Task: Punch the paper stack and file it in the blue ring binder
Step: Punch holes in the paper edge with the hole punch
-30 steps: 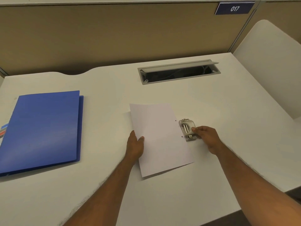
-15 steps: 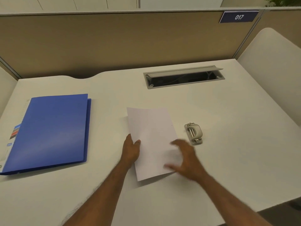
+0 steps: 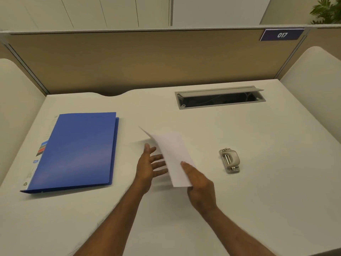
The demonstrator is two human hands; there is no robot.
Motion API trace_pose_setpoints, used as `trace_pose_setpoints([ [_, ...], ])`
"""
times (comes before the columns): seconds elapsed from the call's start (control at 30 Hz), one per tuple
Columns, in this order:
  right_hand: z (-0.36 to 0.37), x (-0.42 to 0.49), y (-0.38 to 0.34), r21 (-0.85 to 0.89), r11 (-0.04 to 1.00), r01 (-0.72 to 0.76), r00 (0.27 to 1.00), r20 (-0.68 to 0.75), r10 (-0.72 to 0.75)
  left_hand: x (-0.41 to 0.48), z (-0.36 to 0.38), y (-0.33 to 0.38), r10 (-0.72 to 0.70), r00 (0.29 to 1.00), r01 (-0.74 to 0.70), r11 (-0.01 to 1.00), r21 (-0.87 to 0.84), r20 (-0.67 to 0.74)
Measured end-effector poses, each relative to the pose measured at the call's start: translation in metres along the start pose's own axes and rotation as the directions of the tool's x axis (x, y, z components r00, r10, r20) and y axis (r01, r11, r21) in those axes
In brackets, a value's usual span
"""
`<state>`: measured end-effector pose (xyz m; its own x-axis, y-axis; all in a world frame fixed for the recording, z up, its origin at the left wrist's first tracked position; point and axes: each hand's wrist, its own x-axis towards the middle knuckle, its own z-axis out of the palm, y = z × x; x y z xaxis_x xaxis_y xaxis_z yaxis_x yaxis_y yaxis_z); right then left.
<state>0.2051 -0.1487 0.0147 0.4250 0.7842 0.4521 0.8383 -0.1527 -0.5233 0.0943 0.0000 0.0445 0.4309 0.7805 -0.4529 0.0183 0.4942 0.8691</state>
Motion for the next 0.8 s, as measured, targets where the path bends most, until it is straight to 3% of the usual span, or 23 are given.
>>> trace_pose_setpoints([
  [0.07, -0.002, 0.009, -0.006, 0.219, 0.965, -0.146, 0.974, -0.139, 0.179, 0.0, -0.008, -0.002, -0.02, 0.998, 0.018, 0.999, -0.039, -0.053],
  [0.1, -0.004, 0.015, -0.013, 0.37, 0.892, -0.261, 0.92, -0.184, 0.346, 0.001, -0.011, -0.006, -0.028, 0.996, 0.027, 1.0, -0.007, -0.088],
  [0.17, -0.008, 0.026, -0.025, 0.678, 0.581, -0.451, 0.699, -0.136, 0.702, 0.0, -0.017, -0.017, -0.044, 0.991, 0.057, 0.993, 0.101, -0.124],
  [0.2, -0.007, 0.028, -0.028, 0.773, 0.411, -0.482, 0.583, -0.067, 0.81, -0.001, -0.018, -0.023, -0.071, 0.992, 0.086, 0.987, 0.138, -0.108],
  [0.27, -0.002, 0.027, -0.03, 0.836, 0.209, -0.508, 0.428, 0.034, 0.903, -0.003, -0.017, -0.031, -0.143, 0.986, 0.156, 0.973, 0.173, -0.085],
  [0.37, 0.008, 0.018, -0.029, 0.86, 0.047, -0.508, 0.287, 0.118, 0.95, -0.005, -0.011, -0.04, -0.177, 0.981, 0.188, 0.966, 0.175, -0.078],
  [0.53, 0.023, 0.003, -0.027, 0.83, -0.021, -0.557, 0.176, 0.143, 0.974, -0.001, -0.007, -0.045, -0.189, 0.964, 0.209, 0.973, 0.094, -0.189],
  [0.67, 0.029, -0.007, -0.023, 0.802, -0.021, -0.597, 0.173, 0.154, 0.973, 0.002, -0.008, -0.049, -0.078, 0.969, 0.15, 0.94, 0.308, -0.235],
  [0.8, 0.016, -0.012, -0.004, 0.751, 0.081, -0.655, 0.192, 0.062, 0.979, 0.004, -0.008, -0.052, 0.051, 0.964, 0.083, 0.874, 0.479, -0.261],
])
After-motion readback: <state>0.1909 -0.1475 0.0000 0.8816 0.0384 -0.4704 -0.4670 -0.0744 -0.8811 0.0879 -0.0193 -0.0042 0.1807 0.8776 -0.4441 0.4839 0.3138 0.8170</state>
